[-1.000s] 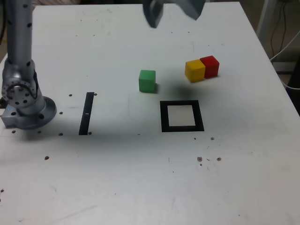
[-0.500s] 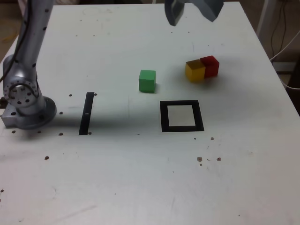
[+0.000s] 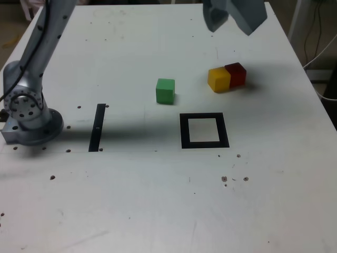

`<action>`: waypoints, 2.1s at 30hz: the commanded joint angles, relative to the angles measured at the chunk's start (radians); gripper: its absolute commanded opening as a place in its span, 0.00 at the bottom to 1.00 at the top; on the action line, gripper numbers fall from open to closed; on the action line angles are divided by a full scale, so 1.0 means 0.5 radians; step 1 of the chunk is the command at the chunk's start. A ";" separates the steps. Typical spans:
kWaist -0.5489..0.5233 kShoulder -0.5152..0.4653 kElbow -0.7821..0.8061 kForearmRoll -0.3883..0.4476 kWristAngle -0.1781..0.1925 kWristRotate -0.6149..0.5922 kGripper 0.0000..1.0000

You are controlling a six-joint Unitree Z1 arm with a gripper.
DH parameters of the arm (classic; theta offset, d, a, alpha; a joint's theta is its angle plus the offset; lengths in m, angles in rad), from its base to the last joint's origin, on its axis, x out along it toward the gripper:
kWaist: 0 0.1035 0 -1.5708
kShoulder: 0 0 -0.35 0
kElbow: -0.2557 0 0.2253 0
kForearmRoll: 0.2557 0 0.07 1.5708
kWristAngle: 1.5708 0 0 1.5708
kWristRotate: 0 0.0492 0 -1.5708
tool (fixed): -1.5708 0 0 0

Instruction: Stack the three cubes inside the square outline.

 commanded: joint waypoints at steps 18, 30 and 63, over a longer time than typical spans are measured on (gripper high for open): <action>-0.129 -0.042 0.154 -0.360 0.274 0.638 0.99; -0.156 -0.061 0.341 -0.474 0.256 0.639 0.99; -0.197 0.169 0.341 -0.426 0.271 0.711 0.93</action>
